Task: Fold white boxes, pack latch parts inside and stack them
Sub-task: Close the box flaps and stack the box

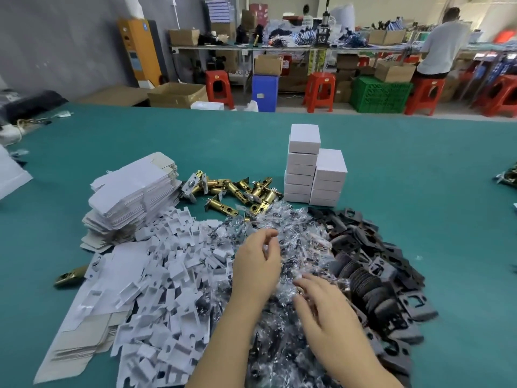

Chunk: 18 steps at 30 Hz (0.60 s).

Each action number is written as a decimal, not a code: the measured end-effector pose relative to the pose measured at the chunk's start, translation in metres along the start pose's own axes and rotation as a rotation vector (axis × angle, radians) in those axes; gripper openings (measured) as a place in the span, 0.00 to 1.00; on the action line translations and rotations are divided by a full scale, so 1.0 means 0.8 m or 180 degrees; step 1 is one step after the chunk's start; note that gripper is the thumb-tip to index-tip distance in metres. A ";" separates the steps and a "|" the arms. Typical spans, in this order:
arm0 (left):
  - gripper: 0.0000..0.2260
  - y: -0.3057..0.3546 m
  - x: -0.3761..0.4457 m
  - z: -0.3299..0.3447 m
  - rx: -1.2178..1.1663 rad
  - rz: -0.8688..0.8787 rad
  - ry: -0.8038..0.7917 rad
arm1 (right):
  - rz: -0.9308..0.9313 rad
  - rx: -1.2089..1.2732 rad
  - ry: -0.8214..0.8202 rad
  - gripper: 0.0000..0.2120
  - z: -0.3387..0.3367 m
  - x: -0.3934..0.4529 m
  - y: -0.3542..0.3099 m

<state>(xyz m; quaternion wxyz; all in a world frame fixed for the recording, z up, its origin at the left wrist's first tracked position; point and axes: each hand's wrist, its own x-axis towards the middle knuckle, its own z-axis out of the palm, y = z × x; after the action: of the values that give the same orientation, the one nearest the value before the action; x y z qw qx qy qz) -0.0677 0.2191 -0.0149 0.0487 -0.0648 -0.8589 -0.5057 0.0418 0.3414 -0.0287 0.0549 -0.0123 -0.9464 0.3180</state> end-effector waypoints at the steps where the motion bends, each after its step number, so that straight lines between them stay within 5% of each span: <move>1: 0.08 0.003 0.001 0.001 0.0156 0.0035 0.0060 | -0.0016 -0.0141 0.0052 0.21 0.008 -0.009 0.005; 8: 0.12 0.048 0.032 0.007 0.0879 0.0419 0.0164 | -0.0243 -0.0919 0.0549 0.13 0.030 -0.018 0.019; 14: 0.12 0.049 0.040 -0.059 0.1832 0.0310 -0.0286 | -0.0229 -0.0898 0.0560 0.15 0.035 -0.016 0.024; 18: 0.13 -0.002 -0.008 -0.147 0.2433 0.0224 0.0545 | -0.0111 -0.0802 0.0408 0.19 0.037 -0.014 0.025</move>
<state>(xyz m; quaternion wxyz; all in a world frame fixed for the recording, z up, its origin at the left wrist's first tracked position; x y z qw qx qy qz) -0.0595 0.1147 0.0396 0.1580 -0.0290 -0.9754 -0.1509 0.0492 0.3391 -0.0654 0.1189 -0.0230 -0.9735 0.1943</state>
